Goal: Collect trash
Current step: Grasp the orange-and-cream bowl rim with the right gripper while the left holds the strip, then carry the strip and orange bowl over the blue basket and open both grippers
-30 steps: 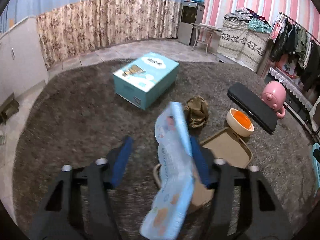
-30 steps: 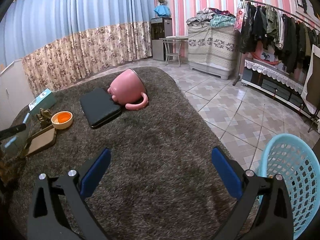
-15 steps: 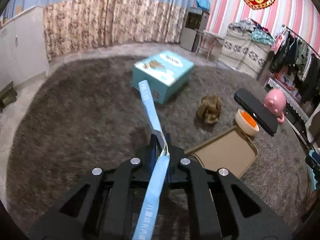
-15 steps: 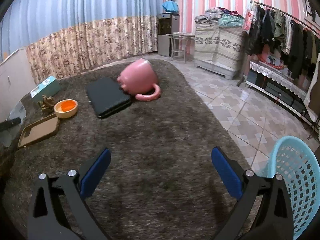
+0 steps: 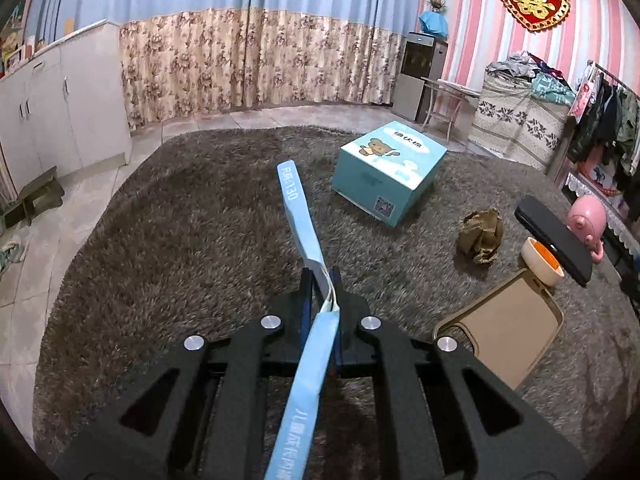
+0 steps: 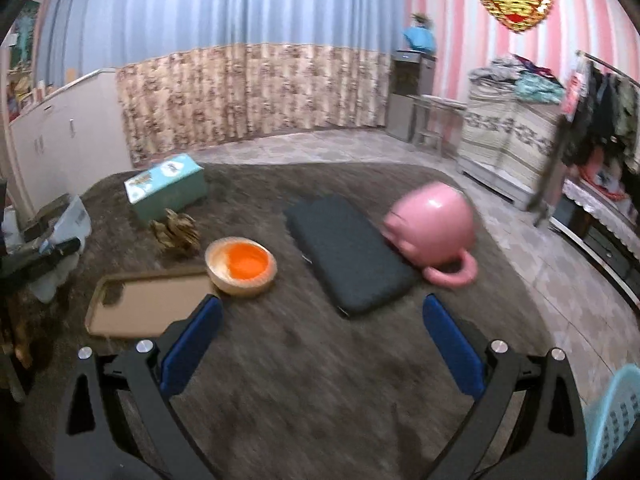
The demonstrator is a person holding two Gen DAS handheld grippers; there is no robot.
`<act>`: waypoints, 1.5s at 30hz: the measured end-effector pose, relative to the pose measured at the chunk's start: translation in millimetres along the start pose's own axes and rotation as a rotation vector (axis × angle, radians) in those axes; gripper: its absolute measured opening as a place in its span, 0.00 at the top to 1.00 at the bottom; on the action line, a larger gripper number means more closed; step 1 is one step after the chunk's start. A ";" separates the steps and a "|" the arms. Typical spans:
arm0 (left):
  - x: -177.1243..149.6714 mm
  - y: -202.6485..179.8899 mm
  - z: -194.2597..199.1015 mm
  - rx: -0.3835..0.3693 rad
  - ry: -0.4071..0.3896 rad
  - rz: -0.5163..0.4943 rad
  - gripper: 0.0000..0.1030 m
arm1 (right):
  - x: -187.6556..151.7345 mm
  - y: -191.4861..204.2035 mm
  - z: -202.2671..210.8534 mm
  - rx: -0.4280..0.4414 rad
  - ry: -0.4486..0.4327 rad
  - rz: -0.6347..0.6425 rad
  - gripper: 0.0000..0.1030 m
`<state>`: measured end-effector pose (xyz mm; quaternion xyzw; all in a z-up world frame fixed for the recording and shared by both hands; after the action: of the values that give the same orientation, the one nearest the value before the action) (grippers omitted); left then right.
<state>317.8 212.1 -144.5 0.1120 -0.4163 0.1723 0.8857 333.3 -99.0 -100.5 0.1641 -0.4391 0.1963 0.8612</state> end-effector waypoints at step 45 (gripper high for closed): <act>-1.0 -9.4 6.7 -0.050 -0.029 -0.011 0.93 | -5.6 -4.2 16.4 0.094 0.038 -0.031 0.93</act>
<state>316.3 200.9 -141.6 0.0948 -0.4326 0.1553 0.8830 321.0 -111.2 -96.4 0.2077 -0.4102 0.2064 0.8637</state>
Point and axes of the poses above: each gripper's, at about its wrist camera, not at the fingertips, and z roughly against the way its jaws point, y to its left, x to its top, the point moved 9 cm from there along -z, roughly the way its jaws point, and after that the axes turned 14 degrees about x, right-handed, at the moved point
